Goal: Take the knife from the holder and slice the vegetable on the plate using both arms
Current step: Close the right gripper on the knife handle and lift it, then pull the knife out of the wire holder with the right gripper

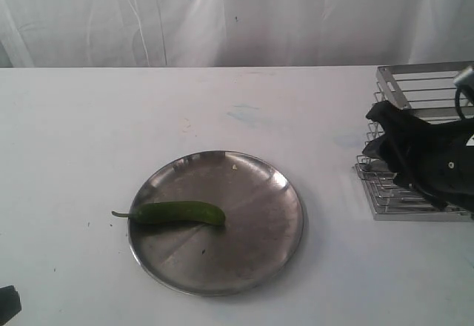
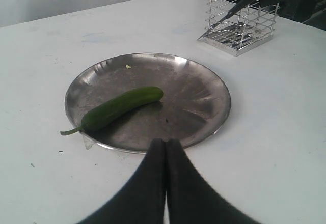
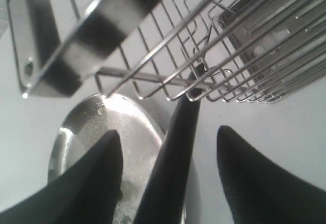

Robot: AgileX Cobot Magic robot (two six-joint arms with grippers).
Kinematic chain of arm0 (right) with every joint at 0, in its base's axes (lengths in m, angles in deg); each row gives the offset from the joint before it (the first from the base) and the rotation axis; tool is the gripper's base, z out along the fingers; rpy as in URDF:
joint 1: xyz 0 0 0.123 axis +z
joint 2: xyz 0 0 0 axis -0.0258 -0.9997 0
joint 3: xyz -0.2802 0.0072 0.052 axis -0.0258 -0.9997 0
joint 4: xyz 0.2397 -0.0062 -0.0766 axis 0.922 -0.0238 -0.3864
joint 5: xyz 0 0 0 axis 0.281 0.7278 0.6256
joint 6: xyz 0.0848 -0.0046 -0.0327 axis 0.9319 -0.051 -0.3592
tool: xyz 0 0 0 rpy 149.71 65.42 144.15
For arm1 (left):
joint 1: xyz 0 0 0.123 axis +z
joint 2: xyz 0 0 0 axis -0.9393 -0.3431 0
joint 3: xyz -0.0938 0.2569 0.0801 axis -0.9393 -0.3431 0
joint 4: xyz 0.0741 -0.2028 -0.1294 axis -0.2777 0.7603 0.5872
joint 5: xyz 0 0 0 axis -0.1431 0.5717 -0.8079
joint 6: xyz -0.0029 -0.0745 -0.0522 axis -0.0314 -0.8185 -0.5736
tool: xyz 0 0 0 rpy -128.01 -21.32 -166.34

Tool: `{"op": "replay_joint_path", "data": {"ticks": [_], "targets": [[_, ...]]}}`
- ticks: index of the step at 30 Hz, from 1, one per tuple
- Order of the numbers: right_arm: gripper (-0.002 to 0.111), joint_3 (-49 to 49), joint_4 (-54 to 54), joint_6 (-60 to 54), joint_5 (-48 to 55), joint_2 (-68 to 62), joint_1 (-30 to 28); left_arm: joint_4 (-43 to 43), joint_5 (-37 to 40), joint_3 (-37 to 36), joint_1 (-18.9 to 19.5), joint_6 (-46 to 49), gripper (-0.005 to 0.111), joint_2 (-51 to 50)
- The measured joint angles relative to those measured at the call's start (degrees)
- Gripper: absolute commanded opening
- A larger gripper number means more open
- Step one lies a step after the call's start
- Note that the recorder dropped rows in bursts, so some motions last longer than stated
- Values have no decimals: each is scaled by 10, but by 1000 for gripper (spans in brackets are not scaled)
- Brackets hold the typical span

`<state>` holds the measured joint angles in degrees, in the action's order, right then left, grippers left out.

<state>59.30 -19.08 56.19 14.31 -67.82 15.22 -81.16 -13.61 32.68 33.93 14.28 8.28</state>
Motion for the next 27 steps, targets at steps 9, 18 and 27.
{"op": "replay_joint_path", "data": {"ticks": [9,18,27], "targets": [[20,4,-5,-10,-12,-9,0,0,0,0,0,0,0,0],[8,4,-5,-106,-15,-11,1,0,0,0,0,0,0,0],[8,38,-9,-209,39,-12,1,0,0,0,0,0,0,0]]}}
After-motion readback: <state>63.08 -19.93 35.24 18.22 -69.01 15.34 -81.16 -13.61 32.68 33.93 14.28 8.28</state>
